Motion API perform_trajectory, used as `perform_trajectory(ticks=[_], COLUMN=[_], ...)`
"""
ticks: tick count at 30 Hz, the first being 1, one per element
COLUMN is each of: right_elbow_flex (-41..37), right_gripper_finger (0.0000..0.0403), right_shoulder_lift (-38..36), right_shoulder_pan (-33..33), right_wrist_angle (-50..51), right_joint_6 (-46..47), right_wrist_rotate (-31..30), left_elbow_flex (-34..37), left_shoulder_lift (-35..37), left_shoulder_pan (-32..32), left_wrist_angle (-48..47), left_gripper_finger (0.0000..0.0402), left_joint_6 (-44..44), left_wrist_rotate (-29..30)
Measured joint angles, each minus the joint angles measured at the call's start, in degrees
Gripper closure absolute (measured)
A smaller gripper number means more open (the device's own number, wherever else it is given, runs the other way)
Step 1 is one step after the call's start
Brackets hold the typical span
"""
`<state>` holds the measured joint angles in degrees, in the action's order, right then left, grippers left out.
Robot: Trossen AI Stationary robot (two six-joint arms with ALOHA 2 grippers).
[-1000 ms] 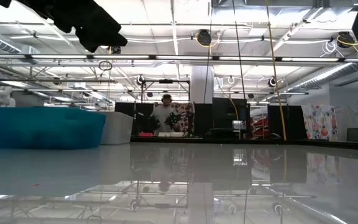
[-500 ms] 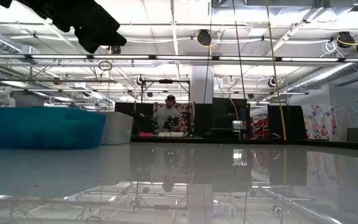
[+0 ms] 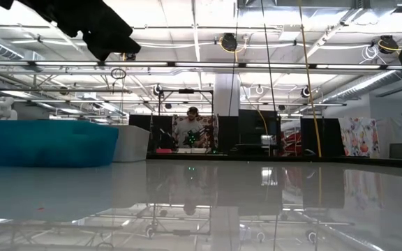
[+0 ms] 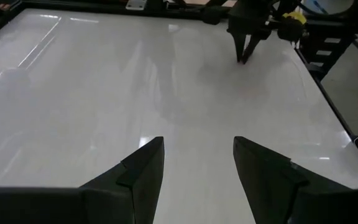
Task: Sort produce into baskets
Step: Put the purple eggplant into the transparent bin
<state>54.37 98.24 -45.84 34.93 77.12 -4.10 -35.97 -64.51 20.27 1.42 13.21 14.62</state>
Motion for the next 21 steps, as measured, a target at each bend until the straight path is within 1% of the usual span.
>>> perform_trajectory(ticks=[2,4,8,12,16,21], right_elbow_flex=[0.00,0.16,1.29,3.96,7.79,13.32], right_gripper_finger=[0.0383,0.0397,0.0393,0.0400,0.0400,0.0402], right_shoulder_lift=[0.00,0.01,0.16,0.22,0.20,0.17], right_shoulder_pan=[0.00,0.00,0.00,0.51,1.71,3.23], right_wrist_angle=[-0.28,-0.30,0.23,-0.26,-0.19,-0.17], right_joint_6=[0.09,0.07,0.07,-1.33,-4.56,-11.47], right_wrist_rotate=[0.11,0.15,0.18,-0.65,-5.61,-8.15], left_elbow_flex=[0.01,0.01,0.01,0.01,0.01,0.01], left_shoulder_lift=[0.00,0.00,0.00,0.02,0.02,0.02], left_shoulder_pan=[0.00,0.00,0.00,0.00,0.00,0.00], left_wrist_angle=[-0.86,-1.37,-1.69,-2.95,-5.07,-5.49], left_gripper_finger=[0.0201,0.0201,0.0201,0.0201,0.0201,0.0201], left_joint_6=[0.02,0.04,0.07,0.06,0.06,0.19], left_wrist_rotate=[-0.01,-0.01,-0.01,-0.01,0.01,0.01])
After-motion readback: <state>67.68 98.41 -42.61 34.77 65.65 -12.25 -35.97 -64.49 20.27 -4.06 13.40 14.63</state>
